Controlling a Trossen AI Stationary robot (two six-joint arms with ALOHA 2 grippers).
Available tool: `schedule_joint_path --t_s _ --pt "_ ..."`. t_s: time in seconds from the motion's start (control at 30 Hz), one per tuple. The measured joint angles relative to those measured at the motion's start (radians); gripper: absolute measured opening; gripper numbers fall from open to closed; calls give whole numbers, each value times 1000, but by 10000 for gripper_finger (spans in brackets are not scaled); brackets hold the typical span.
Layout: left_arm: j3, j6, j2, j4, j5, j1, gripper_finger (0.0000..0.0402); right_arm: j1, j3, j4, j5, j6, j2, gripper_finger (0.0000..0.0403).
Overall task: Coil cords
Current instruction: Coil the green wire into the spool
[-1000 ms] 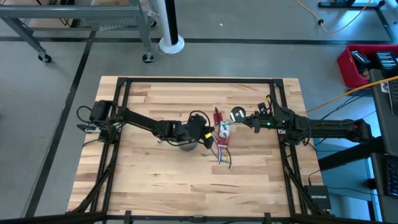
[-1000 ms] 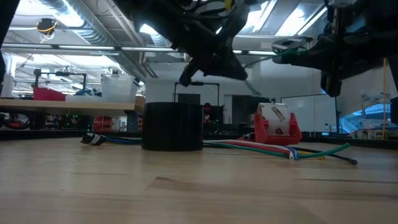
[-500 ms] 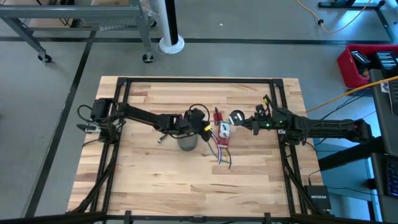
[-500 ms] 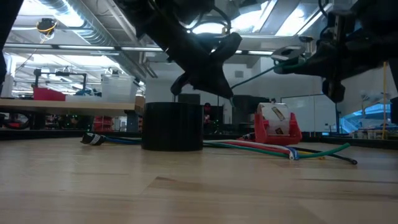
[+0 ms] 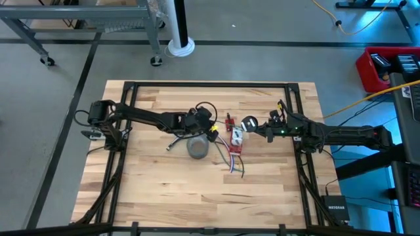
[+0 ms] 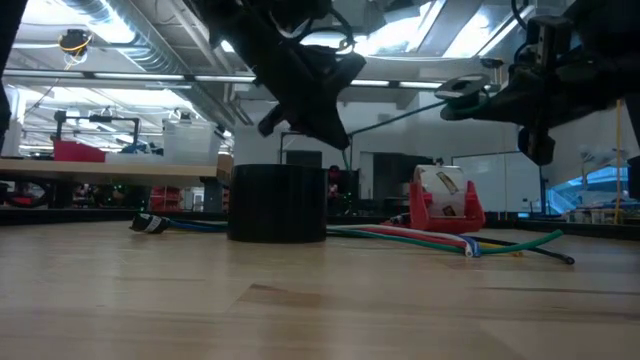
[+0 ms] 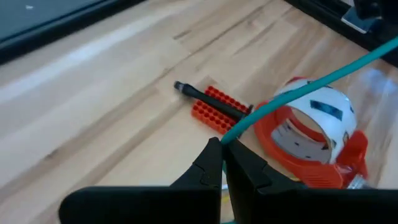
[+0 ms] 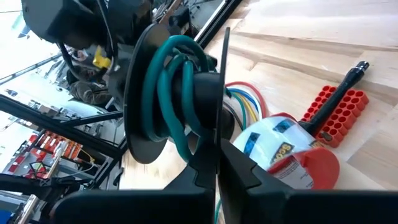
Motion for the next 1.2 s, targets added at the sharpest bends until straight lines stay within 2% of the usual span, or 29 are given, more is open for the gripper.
schedule_joint_path --t_s 0.2,0.43,0.57,0.7,1.0,1.2 --pt "0 41 -13 11 1 50 0 0 0 1 9 0 1 3" --pt "-2 47 -13 120 22 88 0 1 2 10 32 -1 49 3" --pt "-2 -5 -13 171 116 107 0 1 2 38 59 -3 99 3" --pt "-2 -51 -13 172 165 112 0 1 2 80 104 -20 159 3" --pt "-2 -117 -13 182 225 127 0 1 2 231 108 -24 316 3" --pt "-2 -142 -13 182 299 164 0 1 2 306 71 2 403 3"
